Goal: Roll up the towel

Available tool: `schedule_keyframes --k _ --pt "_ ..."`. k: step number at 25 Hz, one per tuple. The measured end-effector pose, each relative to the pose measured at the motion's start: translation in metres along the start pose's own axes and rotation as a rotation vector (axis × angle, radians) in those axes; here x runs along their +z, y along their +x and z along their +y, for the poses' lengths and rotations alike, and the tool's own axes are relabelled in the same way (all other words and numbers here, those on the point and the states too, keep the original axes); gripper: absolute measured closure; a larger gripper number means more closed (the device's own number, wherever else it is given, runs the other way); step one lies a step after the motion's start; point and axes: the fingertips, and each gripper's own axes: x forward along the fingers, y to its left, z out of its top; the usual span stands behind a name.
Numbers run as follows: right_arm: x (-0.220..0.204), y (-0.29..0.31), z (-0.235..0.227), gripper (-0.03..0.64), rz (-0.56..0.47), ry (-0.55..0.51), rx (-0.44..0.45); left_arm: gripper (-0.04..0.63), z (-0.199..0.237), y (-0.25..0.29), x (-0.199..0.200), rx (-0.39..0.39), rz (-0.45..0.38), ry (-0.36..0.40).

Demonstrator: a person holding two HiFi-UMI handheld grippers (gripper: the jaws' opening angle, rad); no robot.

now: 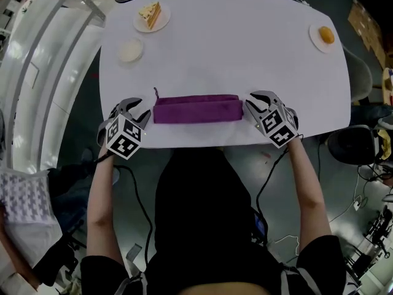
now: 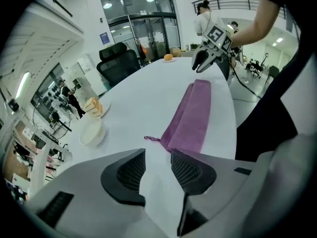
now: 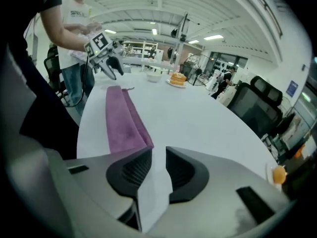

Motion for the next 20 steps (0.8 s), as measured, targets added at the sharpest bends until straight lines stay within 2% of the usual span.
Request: schedule_keyframes --k 2,3,4,7,11,13,15,16,18,20 --pt "0.010 -0.015 0.003 0.517 -0.083 0.133 0.015 0.431 -0.009 -0.013 0.009 -0.025 -0.061 -0.084" --pt "0.018 -0.024 0.006 0.488 -0.139 0.220 0.040 0.430 -0.013 -0.020 0.016 -0.042 -0.101 -0.139" --pt "0.027 -0.033 0.009 0.422 -0.198 0.312 0.070 0.430 -0.017 -0.028 0.024 -0.057 -0.144 -0.194" --pt "0.056 -0.063 0.010 0.422 -0.385 0.557 0.126 0.430 -0.023 -0.050 0.050 -0.080 -0.274 -0.328" --pt "0.098 -0.106 0.002 0.422 -0.650 0.797 0.168 0.431 -0.023 -0.075 0.085 -0.088 -0.413 -0.413" --pt "0.120 -0.126 -0.004 0.423 -0.769 0.873 0.178 0.430 -0.018 -0.088 0.109 -0.098 -0.490 -0.440" --pt "0.139 -0.145 -0.011 0.431 -0.870 0.907 0.158 0.431 -0.011 -0.101 0.134 -0.109 -0.572 -0.463" --pt "0.147 -0.154 -0.014 0.476 -0.911 0.912 0.135 0.431 -0.007 -0.108 0.146 -0.110 -0.613 -0.470" --pt "0.159 -0.168 -0.019 0.507 -0.968 0.907 0.077 0.431 0.000 -0.123 0.168 -0.103 -0.692 -0.483" --pt "0.164 -0.179 -0.022 0.570 -0.990 0.888 0.006 0.436 0.006 -0.139 0.185 -0.086 -0.770 -0.508"
